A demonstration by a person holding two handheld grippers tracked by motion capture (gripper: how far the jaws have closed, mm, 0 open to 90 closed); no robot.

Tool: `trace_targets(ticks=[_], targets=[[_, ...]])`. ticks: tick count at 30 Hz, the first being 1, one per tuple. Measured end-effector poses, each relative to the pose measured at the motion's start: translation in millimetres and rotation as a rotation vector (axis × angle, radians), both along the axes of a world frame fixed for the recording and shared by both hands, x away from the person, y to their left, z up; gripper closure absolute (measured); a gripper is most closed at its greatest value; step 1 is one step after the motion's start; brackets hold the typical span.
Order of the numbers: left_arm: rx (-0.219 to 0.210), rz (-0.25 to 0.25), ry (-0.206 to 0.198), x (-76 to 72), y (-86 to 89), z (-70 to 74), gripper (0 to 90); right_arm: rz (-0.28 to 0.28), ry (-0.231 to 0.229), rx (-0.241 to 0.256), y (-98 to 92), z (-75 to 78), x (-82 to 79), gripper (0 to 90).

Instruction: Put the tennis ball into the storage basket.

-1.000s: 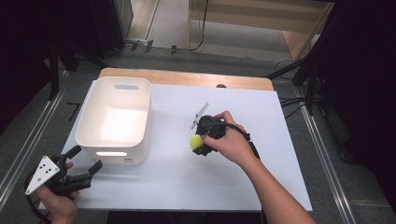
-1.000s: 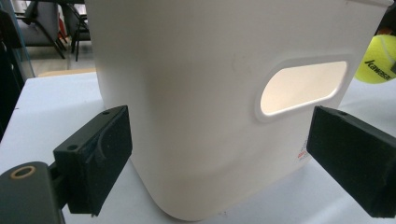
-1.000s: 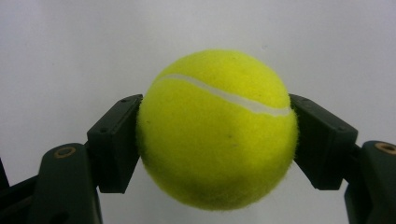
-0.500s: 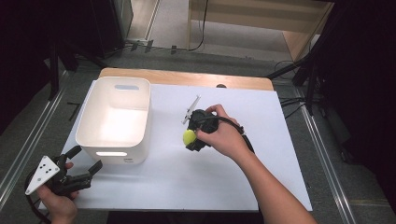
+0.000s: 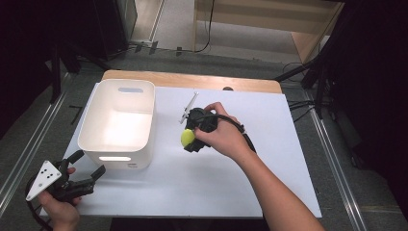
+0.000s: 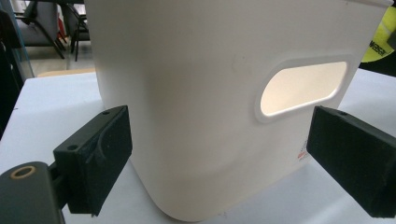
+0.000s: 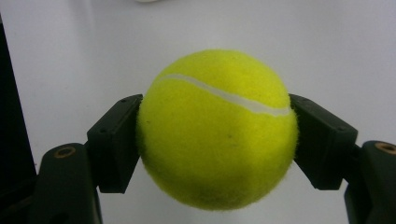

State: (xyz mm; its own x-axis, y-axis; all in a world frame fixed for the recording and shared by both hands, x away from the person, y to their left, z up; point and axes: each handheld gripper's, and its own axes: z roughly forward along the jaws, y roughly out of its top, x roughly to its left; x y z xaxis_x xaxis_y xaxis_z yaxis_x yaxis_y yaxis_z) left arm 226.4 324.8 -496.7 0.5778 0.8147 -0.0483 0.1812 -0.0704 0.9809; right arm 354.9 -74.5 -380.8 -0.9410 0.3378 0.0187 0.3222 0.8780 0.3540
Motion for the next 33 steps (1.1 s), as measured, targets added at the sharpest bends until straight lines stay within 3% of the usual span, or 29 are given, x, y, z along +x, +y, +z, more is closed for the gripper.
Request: trace_targets(ticks=[33], targets=[[-0.007,-0.004,-0.003,0.2,0.6,-0.1,7.3,0.072,-0.009,0.032,45.3,26.5,6.4,23.8]])
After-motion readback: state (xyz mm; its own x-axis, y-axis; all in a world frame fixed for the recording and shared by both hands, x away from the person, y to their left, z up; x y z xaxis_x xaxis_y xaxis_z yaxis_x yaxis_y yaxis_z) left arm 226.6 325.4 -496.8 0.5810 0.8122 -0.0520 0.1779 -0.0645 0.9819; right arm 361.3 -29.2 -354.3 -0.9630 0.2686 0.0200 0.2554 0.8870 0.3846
